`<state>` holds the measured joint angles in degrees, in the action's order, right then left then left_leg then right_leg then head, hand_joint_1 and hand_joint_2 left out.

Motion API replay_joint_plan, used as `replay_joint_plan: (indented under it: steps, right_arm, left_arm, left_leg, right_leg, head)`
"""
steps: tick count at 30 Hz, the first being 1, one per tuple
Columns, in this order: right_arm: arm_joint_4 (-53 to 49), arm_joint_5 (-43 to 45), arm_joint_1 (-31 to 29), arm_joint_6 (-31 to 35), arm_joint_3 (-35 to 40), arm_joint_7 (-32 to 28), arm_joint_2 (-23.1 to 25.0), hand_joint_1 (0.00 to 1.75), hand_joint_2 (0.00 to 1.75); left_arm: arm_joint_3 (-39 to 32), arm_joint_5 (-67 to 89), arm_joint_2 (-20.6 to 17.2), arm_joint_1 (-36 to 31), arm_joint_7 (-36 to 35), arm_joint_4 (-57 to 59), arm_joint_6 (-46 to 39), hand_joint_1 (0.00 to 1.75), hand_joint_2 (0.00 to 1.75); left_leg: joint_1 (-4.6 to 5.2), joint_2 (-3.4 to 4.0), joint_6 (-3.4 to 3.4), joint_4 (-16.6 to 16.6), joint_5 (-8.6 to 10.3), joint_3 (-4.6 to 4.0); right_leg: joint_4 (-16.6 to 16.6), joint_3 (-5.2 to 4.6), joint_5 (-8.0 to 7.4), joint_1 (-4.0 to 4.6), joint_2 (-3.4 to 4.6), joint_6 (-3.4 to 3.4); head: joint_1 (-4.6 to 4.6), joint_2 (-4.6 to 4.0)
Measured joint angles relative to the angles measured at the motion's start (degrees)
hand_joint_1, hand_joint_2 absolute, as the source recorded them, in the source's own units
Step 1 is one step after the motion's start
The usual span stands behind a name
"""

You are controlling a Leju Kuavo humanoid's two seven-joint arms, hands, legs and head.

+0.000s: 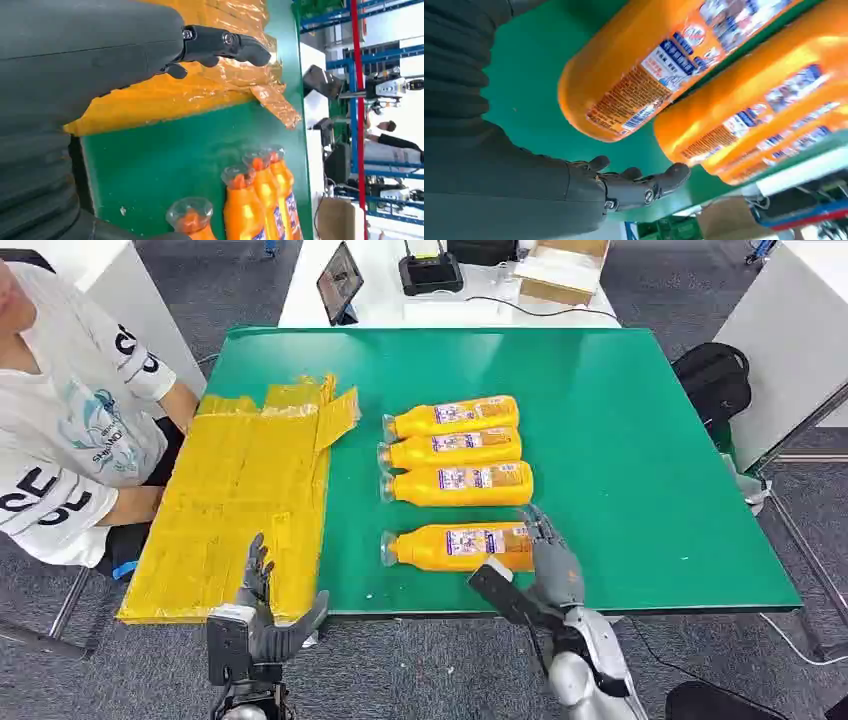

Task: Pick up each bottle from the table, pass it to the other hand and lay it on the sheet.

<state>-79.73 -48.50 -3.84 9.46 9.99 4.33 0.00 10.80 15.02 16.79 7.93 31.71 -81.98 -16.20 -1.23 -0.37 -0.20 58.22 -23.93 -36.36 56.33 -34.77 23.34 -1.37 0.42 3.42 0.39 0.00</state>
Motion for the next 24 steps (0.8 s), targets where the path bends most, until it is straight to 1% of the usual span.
replay_joint_plan:
  steps: [2, 6, 14, 19, 24]
  right_arm:
    - [2.6, 0.7, -1.9, 0.1, 0.0, -0.3, -0.3, 0.0, 1.75]
    - [5.0, 1.1, -3.3, 0.4, 0.0, -0.4, -0.8, 0.0, 1.75]
    - [10.7, -3.1, -6.2, 0.7, 0.6, 2.1, -1.1, 0.0, 1.75]
    - [14.7, -4.4, -8.7, -0.2, 2.2, 2.3, -1.1, 0.0, 1.75]
    - [16.5, -7.5, -10.8, -1.1, 5.5, 1.8, -0.9, 0.0, 1.75]
  left_arm:
    - [0.0, 0.0, 0.0, -0.4, 0.0, 0.3, 0.2, 0.0, 1.75]
    - [0.0, -0.1, 0.0, -0.6, 0.0, 0.7, 0.7, 0.0, 1.75]
    - [0.0, -0.1, 0.0, -1.6, 0.1, 1.7, 1.0, 0.0, 1.75]
    - [-0.1, -0.3, 0.0, -2.4, 0.0, 2.3, 1.1, 0.0, 1.75]
    - [0.0, -0.7, 0.0, -2.6, -0.1, 2.6, 1.9, 0.0, 1.75]
  left_leg:
    - [0.0, 0.0, 0.0, 0.0, 0.0, 0.0]
    - [0.0, -0.04, 0.0, 0.0, -0.01, -0.01]
    - [0.0, -0.04, 0.0, 0.0, -0.01, -0.03]
    - [0.0, -0.04, 0.0, 0.0, 0.01, -0.03]
    - [0.0, -0.02, 0.0, 0.0, 0.0, -0.03]
  right_leg:
    - [0.0, 0.0, -0.01, 0.0, 0.0, 0.0]
    - [0.0, 0.0, 0.01, 0.0, 0.0, 0.01]
    - [0.0, -0.01, 0.01, 0.0, 0.0, 0.01]
    - [0.0, 0.01, 0.0, 0.0, 0.0, 0.01]
    - [0.0, -0.02, 0.0, 0.0, 0.0, 0.01]
  head:
    - [-0.02, 0.0]
    - [0.0, 0.0]
    - [0.0, 0.0]
    - [0.0, 0.0]
    - [0.0, 0.0]
